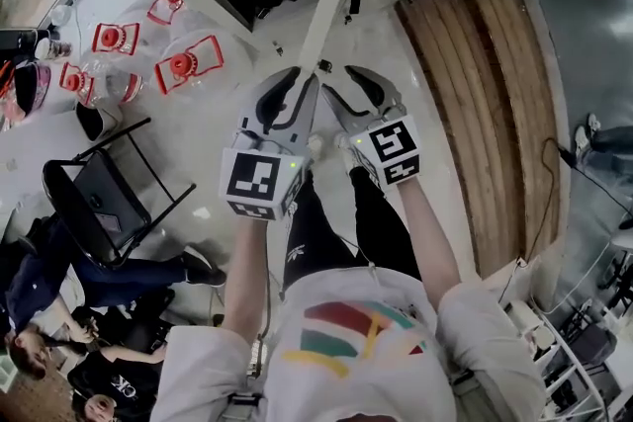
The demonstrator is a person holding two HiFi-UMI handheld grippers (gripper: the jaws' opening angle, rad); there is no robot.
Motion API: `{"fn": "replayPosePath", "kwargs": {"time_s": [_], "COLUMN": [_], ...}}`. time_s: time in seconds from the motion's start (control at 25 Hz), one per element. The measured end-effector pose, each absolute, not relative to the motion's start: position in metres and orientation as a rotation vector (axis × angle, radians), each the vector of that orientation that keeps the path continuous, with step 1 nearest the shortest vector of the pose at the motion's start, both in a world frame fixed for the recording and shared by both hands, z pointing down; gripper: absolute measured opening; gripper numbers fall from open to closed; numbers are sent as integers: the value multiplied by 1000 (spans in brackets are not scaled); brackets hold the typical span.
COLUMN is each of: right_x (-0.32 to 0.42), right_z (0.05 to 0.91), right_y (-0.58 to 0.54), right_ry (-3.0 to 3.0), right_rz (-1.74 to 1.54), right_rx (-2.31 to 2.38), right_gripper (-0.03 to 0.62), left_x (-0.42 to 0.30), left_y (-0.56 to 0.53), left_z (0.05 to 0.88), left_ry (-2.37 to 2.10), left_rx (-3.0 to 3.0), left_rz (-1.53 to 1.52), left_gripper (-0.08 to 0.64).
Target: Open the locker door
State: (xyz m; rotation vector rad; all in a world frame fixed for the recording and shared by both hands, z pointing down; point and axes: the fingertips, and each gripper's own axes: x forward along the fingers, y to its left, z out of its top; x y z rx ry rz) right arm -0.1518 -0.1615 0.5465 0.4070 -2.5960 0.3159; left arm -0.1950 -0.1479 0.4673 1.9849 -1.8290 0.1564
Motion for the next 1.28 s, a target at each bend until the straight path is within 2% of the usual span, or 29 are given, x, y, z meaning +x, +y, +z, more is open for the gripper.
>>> {"fn": "replayPosePath", "kwargs": {"time_s": [0.16,0.64,1.28], "right_x": [-120,-21,63], "right_z": [533,520,524], "right_y": [-164,-173,-192], "right_ry": [-2597,-2536,-2483], "right_rz": [324,411,495], "right_rx": [498,778,1037], "right_gripper": [186,166,158], "left_x": [-162,-77,-13], "left_y": [-154,-212,-297], "left_z": [467,463,457], "left_ry": [-1777,-1557,-1472], "left_rx": [2083,2326,2500], "left_rz": [244,387,503], "left_gripper": [64,64,55]}}
